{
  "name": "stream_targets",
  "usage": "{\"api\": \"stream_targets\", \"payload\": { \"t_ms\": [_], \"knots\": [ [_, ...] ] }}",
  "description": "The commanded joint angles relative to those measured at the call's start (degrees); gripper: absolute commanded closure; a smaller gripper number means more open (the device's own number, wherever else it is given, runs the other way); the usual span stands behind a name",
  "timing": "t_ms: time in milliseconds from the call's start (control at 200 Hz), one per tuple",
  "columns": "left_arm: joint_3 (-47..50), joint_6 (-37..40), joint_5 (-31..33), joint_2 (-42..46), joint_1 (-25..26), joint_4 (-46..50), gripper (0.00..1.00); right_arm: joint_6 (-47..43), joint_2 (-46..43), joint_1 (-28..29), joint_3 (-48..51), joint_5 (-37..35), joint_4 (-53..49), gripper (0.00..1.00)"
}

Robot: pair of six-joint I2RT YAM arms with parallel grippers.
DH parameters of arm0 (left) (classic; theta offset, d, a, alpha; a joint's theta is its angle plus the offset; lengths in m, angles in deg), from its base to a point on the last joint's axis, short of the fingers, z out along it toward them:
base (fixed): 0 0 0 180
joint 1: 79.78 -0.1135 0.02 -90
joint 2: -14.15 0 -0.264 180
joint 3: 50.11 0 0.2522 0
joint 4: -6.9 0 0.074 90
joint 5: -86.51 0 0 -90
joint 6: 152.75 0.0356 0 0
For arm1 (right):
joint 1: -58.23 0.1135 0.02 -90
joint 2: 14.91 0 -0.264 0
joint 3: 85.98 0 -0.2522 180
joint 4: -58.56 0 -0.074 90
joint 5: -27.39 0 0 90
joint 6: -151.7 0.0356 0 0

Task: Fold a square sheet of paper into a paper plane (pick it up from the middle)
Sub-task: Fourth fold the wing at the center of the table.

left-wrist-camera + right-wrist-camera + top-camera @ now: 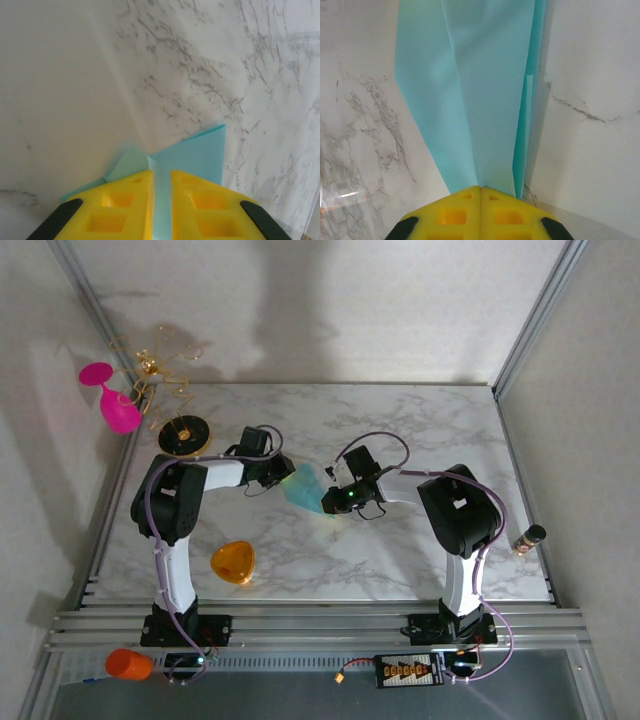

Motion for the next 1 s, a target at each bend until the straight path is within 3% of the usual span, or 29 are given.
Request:
{"api": "stream_targets", "payload": {
  "t_ms": [0,300,561,776,991],
  "knots": [
    [-1.4,3.6,6.0,-2.4,-3.8,3.4,0.82,-0.2,4.3,0.2,3.6,-7.2,-9.0,0.93],
    [-7.2,4.1,7.3,3.4,-5.1,6.5,0.82,0.3,3.9,0.2,3.4,-7.4,-8.7,0.93],
    [1.2,-0.1,4.9,12.0,0.8,2.6,0.84,0.1,3.8,0.2,3.6,-7.4,-8.7,0.93],
    [2.9,-2.7,0.9,8.6,6.4,-0.5,0.85,-0.1,4.0,0.2,3.6,-7.3,-8.7,0.93],
    [1.8,-3.2,1.6,4.6,7.2,-0.4,0.87,-0.1,3.8,0.2,3.6,-7.4,-8.7,0.93]
  ]
}}
